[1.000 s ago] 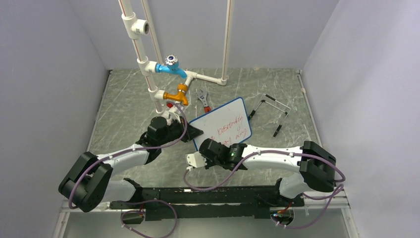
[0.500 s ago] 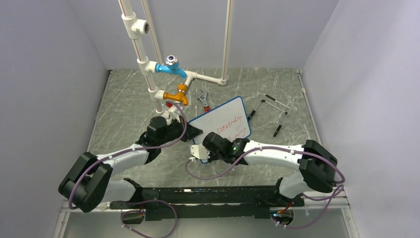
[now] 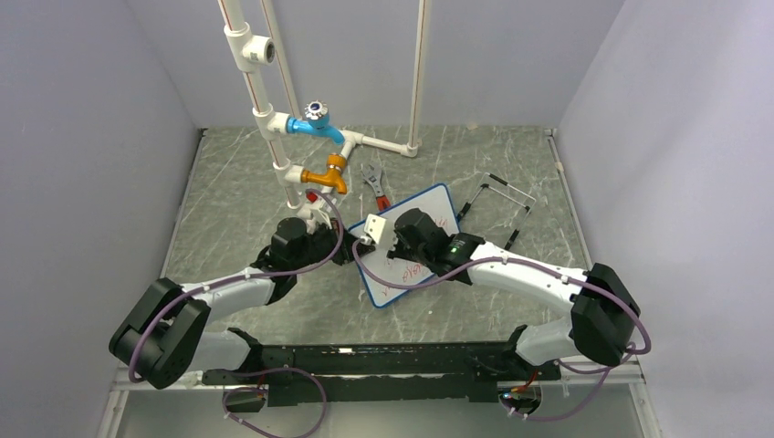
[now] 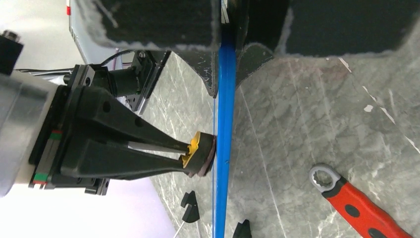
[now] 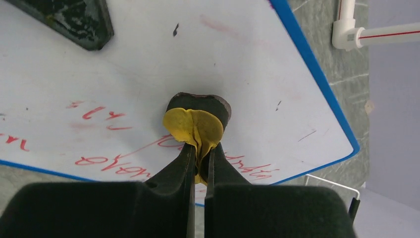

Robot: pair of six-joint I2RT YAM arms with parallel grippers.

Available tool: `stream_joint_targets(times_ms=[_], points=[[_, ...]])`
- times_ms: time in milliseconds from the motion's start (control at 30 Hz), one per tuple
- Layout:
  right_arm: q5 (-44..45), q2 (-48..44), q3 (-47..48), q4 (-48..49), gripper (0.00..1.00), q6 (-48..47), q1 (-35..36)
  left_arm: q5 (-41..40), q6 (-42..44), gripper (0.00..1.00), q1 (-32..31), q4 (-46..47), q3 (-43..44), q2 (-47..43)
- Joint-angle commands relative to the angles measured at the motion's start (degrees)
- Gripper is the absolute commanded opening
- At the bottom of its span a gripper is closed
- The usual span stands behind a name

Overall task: Erase the whiteboard
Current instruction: Erase the whiteboard at the center of the board.

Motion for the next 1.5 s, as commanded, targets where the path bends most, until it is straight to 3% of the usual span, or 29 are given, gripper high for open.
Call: stream_joint_targets(times_ms=[0, 333, 533, 700, 800, 1033, 1467], points=[[-3.42, -0.05, 2.73, 0.89, 0.00, 1.84, 0.02, 4.68, -1.46, 0.00, -0.98, 1.10, -0.41, 1.03], [-14.12, 2.36, 2.49, -9.27, 0.00, -7.00, 9.06, 3.19, -0.61, 0.00, -1.13, -0.23, -1.37, -1.45], [-3.48, 1.40, 2.37, -1.37, 0.00, -0.35, 2.84, 3.74, -0.27, 0.00, -1.15, 1.03, -1.68, -1.22], [-0.08, 0.14, 1.50, 2.26, 0.00, 1.99, -0.95, 5.13, -0.26, 0.00, -1.19, 2.23, -1.06, -0.14], [-2.45, 0.82, 1.72, 0.52, 0.00, 1.39, -0.88, 5.39, -0.18, 0.00, -1.19, 2.33, -0.94, -0.06], [-17.71, 2.26, 1.89, -9.12, 0.00, -6.59, 6.33, 5.21, -0.20, 0.00, -1.17, 3.71, -1.27, -0.20], [-12.80, -2.03, 0.12, -1.85, 0.00, -0.78, -3.88, 5.53, 0.08, 0.00, -1.20, 4.99, -2.15, -1.39]])
